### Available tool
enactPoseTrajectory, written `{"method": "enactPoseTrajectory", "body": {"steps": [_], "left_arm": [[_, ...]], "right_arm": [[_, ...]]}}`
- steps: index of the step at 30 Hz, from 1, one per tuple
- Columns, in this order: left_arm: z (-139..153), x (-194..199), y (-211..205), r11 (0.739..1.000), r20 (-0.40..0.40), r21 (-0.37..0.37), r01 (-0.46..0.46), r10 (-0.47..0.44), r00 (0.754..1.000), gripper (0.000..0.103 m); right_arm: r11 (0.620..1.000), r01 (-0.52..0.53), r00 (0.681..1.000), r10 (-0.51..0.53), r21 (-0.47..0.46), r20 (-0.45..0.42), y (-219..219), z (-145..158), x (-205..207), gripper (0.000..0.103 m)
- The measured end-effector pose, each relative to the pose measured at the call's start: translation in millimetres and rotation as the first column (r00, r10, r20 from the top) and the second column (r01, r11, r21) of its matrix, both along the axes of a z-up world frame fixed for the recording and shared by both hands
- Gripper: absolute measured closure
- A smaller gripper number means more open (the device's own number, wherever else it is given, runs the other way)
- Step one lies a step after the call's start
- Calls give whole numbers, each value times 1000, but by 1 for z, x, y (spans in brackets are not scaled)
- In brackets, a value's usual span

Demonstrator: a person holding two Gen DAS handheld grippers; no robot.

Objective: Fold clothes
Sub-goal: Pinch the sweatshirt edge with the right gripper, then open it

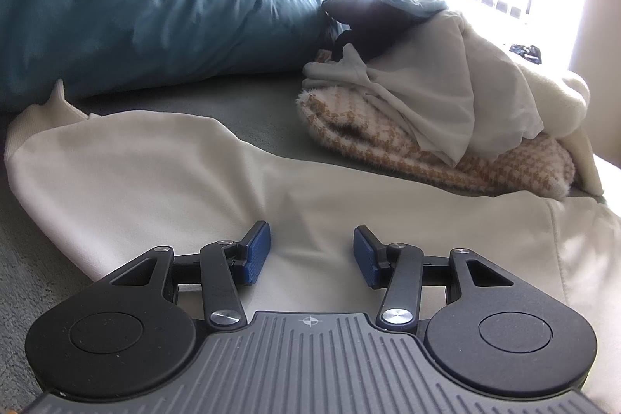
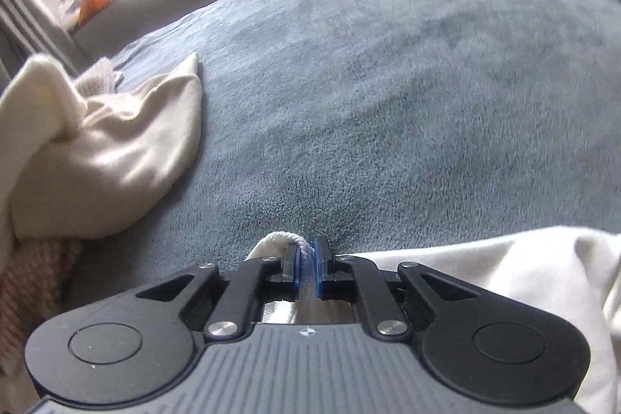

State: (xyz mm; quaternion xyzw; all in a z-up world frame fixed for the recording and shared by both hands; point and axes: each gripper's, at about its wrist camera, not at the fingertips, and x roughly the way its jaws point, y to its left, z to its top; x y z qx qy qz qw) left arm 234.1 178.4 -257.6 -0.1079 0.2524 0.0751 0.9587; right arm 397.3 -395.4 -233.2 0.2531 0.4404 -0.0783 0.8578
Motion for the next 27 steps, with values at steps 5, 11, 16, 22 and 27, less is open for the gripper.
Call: {"method": "enactPoseTrajectory", "body": {"steps": [5,11,16,22,27], "left_arm": [[1,2,-3,1000,-13,29,-3,3,1000,55],[2,4,-9,997,-29,77,-9,11,1000,53],[3,7,-17,991,-49,135,-20,27,998,50],[4,6,-17,990,-49,139,-29,36,998,47],[3,6,-14,992,-43,120,-28,33,999,47]], "right_arm": [[981,71,997,-68,182,-24,-27,13,-12,67],[998,-10,999,7,60,49,-29,61,-40,36],[1000,9,993,-10,8,116,-36,90,-65,25],[1000,14,991,-12,-10,132,-24,85,-64,24],[993,-73,993,82,-94,91,4,72,-55,32]]}}
